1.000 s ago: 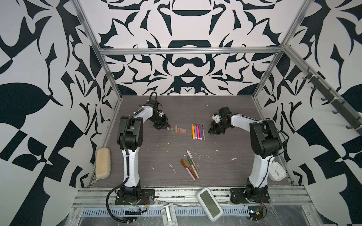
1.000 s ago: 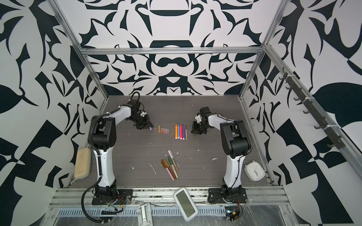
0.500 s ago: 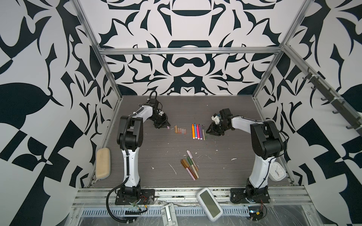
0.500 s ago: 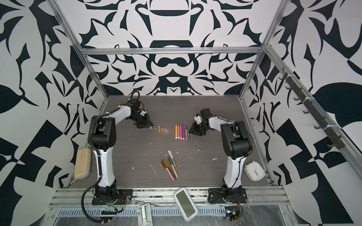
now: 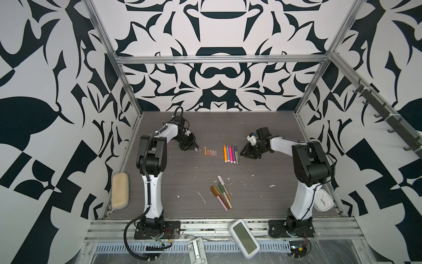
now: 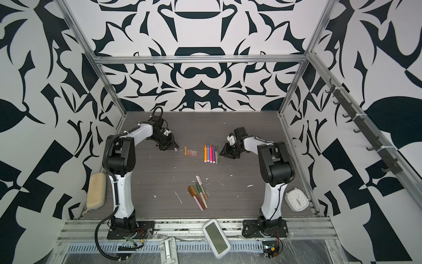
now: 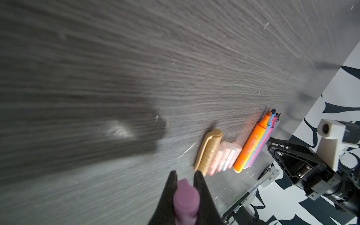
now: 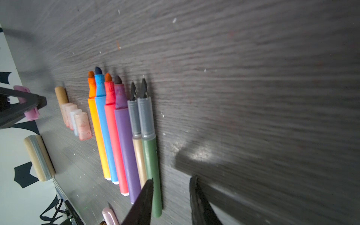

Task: Open the pen caps
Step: 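Lower the green pen by the markers while the left gripper carries the cap, then lower the pink cap beside the other caps and open the left gripper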

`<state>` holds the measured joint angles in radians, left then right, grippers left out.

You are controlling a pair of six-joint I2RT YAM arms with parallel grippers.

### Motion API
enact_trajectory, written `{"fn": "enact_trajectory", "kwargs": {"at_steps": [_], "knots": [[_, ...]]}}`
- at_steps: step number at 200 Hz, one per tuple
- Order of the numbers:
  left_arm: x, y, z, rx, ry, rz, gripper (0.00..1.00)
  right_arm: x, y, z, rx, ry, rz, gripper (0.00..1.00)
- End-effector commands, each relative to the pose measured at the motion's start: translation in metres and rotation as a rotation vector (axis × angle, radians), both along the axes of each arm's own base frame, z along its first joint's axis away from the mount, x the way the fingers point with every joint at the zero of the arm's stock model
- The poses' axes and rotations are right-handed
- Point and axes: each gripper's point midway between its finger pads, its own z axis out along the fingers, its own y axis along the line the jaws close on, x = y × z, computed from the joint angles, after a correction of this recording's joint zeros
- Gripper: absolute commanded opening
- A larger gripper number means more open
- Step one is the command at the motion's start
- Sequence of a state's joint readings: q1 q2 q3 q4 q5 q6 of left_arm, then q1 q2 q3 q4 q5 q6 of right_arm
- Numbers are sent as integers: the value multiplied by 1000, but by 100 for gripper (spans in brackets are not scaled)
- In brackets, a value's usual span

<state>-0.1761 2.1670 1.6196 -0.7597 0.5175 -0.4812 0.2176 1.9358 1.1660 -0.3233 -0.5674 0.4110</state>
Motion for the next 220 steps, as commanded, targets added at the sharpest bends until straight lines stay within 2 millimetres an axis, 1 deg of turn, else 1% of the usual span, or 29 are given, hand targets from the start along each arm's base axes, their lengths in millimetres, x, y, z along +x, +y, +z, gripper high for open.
{"fn": "enact_trajectory", "kwargs": {"at_steps": [1,18,30,65,93,121,162,191,220], "knots": [[-11,2,-8,11,45,-7,0,-20,3,-3,10,56,12,33],[-9,0,-11,7,47,-11,0,-23,3,-4,11,67,13,33],[-7,-2,-15,2,51,-17,2,-24,2,-5,10,70,12,32],[-5,-14,-25,-1,59,-47,5,-27,2,-4,3,77,20,32],[-7,-22,-33,-4,70,-65,11,-27,1,-3,-3,78,26,32],[-8,-28,-32,-8,66,-80,14,-29,0,-4,-9,82,25,32],[-18,-30,-31,-2,64,-100,24,-31,-1,-8,-19,86,31,32],[-22,-29,-33,1,71,-98,26,-30,-1,-9,-18,88,29,33],[-20,-30,-31,1,66,-94,26,-30,-1,-10,-15,91,29,33]]}}
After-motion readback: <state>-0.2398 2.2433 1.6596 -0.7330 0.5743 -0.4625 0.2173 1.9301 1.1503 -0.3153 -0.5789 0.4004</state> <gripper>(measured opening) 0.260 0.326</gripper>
